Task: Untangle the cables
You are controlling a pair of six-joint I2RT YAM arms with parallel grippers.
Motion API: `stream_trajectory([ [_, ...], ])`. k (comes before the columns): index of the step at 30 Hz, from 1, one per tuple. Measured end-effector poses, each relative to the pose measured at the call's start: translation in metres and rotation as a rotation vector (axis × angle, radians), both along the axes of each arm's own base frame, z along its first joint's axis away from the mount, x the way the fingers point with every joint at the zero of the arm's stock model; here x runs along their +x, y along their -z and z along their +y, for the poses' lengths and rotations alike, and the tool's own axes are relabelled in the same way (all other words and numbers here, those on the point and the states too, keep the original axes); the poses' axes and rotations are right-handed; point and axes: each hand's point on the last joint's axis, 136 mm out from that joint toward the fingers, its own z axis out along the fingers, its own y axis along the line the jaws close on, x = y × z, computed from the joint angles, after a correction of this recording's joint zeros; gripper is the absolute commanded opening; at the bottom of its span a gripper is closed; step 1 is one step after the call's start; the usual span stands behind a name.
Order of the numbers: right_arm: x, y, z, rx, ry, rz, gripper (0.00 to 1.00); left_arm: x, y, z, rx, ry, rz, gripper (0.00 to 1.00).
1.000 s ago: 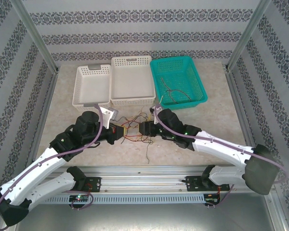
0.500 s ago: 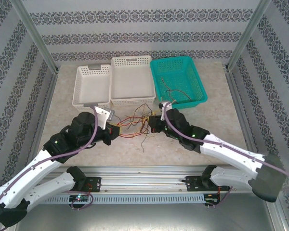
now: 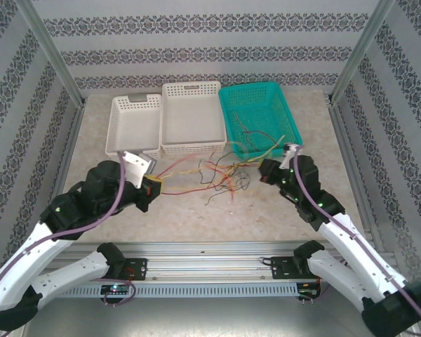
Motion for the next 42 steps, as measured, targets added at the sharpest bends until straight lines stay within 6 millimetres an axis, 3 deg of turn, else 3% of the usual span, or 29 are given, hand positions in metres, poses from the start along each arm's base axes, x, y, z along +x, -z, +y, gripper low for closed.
stream_trajectory([
  [2,0.000,0.018,-0.028,-0.063,0.094,0.061,0.00,-0.004,0.002,0.008,0.034,-0.008,0.004,0.00],
  [4,-0.004,0.027,-0.037,-0.112,0.113,0.095,0.00,-0.007,0.010,0.012,0.068,-0.009,0.026,0.00],
  [9,-0.011,0.037,-0.044,-0.162,0.118,0.138,0.00,-0.005,0.023,0.018,0.124,-0.031,0.059,0.00],
  [16,-0.012,0.038,-0.036,-0.127,0.070,0.139,0.00,0.003,0.012,0.022,0.098,-0.084,0.018,0.00],
  [19,-0.013,0.048,-0.044,-0.157,0.104,0.175,0.00,0.009,-0.002,0.023,0.083,-0.106,-0.018,0.00],
  [24,-0.020,0.078,-0.075,-0.197,0.218,0.274,0.00,0.025,-0.055,0.036,0.077,-0.191,-0.145,0.00],
  [28,-0.028,0.097,-0.096,-0.199,0.287,0.337,0.00,0.025,-0.094,0.055,0.065,-0.258,-0.244,0.00],
  [30,-0.028,0.097,-0.089,-0.174,0.254,0.334,0.03,0.022,-0.107,0.057,0.043,-0.256,-0.268,0.00],
  [33,-0.024,0.090,-0.063,-0.141,0.147,0.295,0.39,0.022,-0.106,0.048,0.028,-0.222,-0.254,0.00],
  [35,-0.026,0.083,-0.042,-0.140,0.059,0.261,0.53,0.027,-0.090,0.033,0.027,-0.179,-0.208,0.00],
  [37,-0.027,0.068,-0.024,-0.144,-0.015,0.212,0.61,0.033,-0.072,0.017,0.030,-0.135,-0.152,0.00],
  [42,-0.022,-0.001,0.006,-0.097,-0.127,0.029,0.69,0.049,-0.040,-0.023,0.005,-0.047,-0.034,0.00],
])
